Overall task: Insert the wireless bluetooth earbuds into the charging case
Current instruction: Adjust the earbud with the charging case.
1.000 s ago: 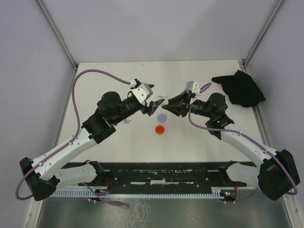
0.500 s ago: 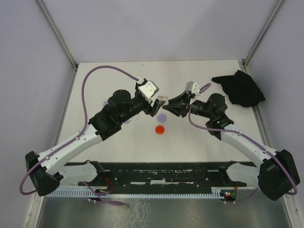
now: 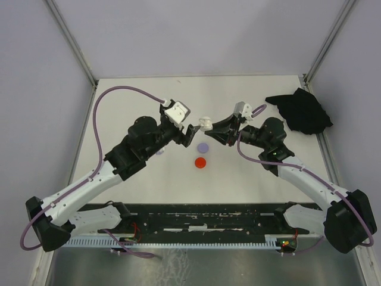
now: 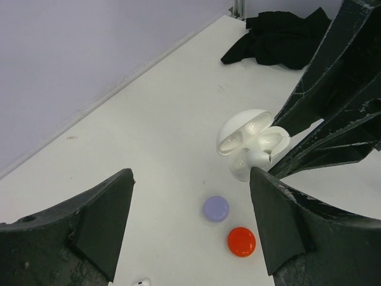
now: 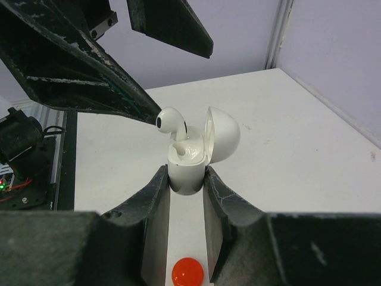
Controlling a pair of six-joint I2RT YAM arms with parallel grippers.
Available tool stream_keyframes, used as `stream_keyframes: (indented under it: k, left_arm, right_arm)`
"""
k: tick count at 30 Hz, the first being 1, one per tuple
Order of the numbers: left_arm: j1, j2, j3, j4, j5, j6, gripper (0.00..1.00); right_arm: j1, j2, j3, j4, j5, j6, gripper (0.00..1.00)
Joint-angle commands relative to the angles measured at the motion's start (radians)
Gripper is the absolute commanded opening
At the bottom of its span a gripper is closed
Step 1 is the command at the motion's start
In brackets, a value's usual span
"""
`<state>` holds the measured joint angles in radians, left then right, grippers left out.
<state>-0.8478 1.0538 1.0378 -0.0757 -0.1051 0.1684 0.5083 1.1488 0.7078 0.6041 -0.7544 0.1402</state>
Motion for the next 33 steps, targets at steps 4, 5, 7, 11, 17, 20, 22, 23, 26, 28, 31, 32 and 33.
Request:
stream_keyframes:
  k: [4, 5, 7, 11, 17, 20, 22, 23, 26, 28, 31, 32, 33]
  left_arm:
    - [0.027, -0.003, 0.011, -0.001, -0.07, -0.046, 0.86]
    - [0.027, -0.003, 0.013, -0.002, -0.065, -0.05, 0.86]
    - [0.029, -0.009, 0.017, -0.002, -0.028, -0.056, 0.86]
    - [0.029, -0.04, 0.033, -0.005, 0.077, -0.076, 0.87]
    - [0.028, -0.05, 0.077, -0.072, 0.106, -0.163, 0.88]
    - [0.028, -0.056, 0.083, -0.073, 0.105, -0.206, 0.88]
    - [0.029, -0.053, 0.089, -0.064, 0.106, -0.225, 0.88]
    - [0.028, -0.045, 0.095, -0.056, 0.111, -0.241, 0.88]
    - [0.027, -0.012, 0.114, -0.049, 0.126, -0.267, 0.88]
    - [0.027, 0.01, 0.122, -0.045, 0.131, -0.276, 0.88]
    - [0.029, 0.033, 0.123, -0.06, 0.112, -0.275, 0.88]
    - [0.028, 0.036, 0.123, -0.069, 0.1, -0.272, 0.88]
    - [0.027, 0.039, 0.122, -0.08, 0.084, -0.265, 0.88]
  right_arm:
    - [0.004, -0.034, 0.005, 0.032, -0.016, -0.001, 0.02]
    - [0.003, -0.035, 0.004, 0.033, -0.016, -0.001, 0.02]
    - [0.004, -0.035, 0.003, 0.032, -0.015, -0.002, 0.02]
    - [0.004, -0.038, -0.001, 0.03, -0.009, -0.003, 0.02]
    - [0.004, -0.033, 0.001, 0.031, 0.004, -0.001, 0.02]
    - [0.004, -0.031, -0.001, 0.032, 0.009, 0.0, 0.02]
    - [0.004, -0.028, 0.0, 0.038, 0.009, 0.003, 0.02]
    - [0.003, -0.028, 0.001, 0.04, 0.009, 0.006, 0.02]
    - [0.004, -0.027, 0.002, 0.047, 0.009, 0.011, 0.02]
    - [0.003, -0.028, 0.003, 0.048, 0.01, 0.013, 0.02]
    - [0.004, -0.033, 0.003, 0.046, 0.01, 0.014, 0.02]
    - [0.003, -0.036, 0.002, 0.045, 0.01, 0.013, 0.02]
    - [0.003, -0.037, 0.002, 0.042, 0.01, 0.013, 0.02]
